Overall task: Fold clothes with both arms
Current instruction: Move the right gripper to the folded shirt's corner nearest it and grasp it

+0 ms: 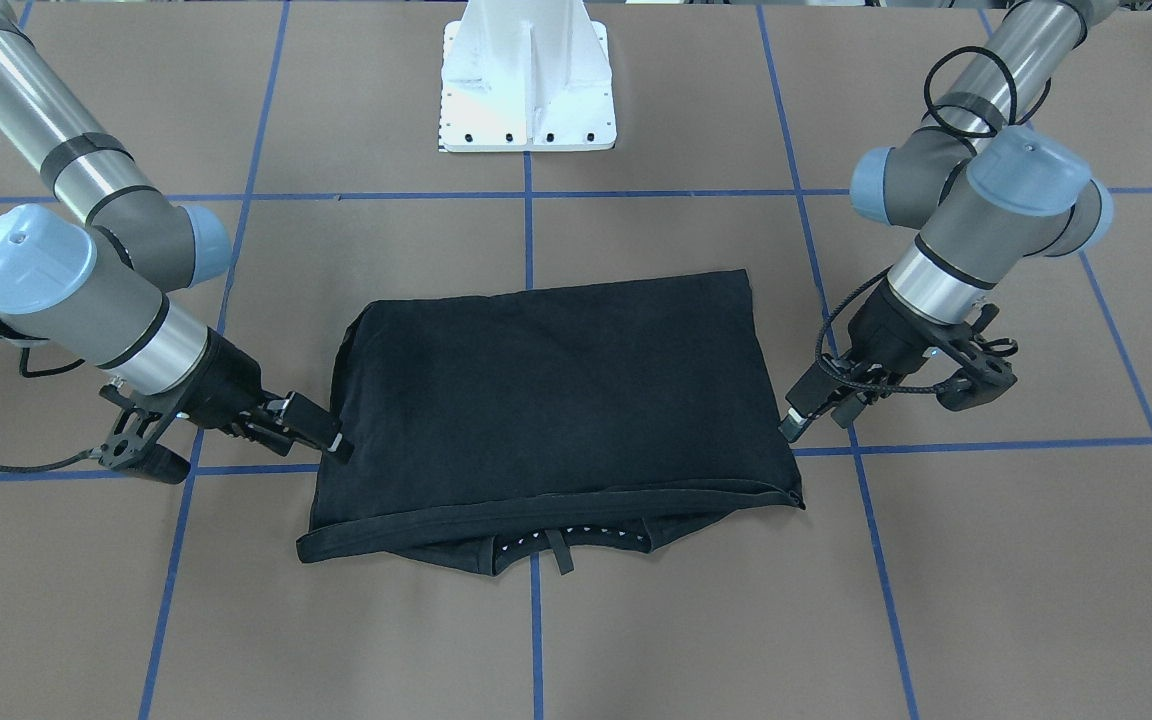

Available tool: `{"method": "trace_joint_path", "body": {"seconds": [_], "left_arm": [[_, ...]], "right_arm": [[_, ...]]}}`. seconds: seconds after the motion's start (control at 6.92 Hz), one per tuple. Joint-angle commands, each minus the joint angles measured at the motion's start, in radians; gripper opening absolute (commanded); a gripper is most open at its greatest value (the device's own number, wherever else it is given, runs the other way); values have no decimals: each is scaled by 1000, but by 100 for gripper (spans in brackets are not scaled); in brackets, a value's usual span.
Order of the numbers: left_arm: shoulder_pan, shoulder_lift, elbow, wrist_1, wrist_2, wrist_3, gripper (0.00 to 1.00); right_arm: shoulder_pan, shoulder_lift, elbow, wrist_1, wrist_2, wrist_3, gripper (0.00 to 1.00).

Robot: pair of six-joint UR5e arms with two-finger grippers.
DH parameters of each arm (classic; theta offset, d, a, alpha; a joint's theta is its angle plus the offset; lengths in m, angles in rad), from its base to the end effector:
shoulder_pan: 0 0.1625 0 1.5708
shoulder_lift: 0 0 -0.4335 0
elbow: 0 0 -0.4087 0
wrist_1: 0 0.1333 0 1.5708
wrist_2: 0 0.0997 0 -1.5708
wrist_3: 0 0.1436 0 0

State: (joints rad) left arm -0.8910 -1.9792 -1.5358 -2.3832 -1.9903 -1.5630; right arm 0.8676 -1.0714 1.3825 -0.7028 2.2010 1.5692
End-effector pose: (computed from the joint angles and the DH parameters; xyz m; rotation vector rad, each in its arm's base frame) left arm 0.3892 -0.6005 0.3681 0.1768 1.2244 -0.5212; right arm -0.4427 -0.5974 0.3701 -0.0239 -1.2659 0.3772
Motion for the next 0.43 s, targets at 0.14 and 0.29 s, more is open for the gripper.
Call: {"method": "trace_joint_path", "body": {"seconds": [0.14, 0.29], "left_arm": [[-11, 14, -102, 18, 2, -3, 100], [-11, 16, -134, 36, 4, -5, 100]], "right_arm": [[-137, -160, 169, -4, 22, 95, 100], [-174, -207, 212, -4, 17, 121, 100]]}}
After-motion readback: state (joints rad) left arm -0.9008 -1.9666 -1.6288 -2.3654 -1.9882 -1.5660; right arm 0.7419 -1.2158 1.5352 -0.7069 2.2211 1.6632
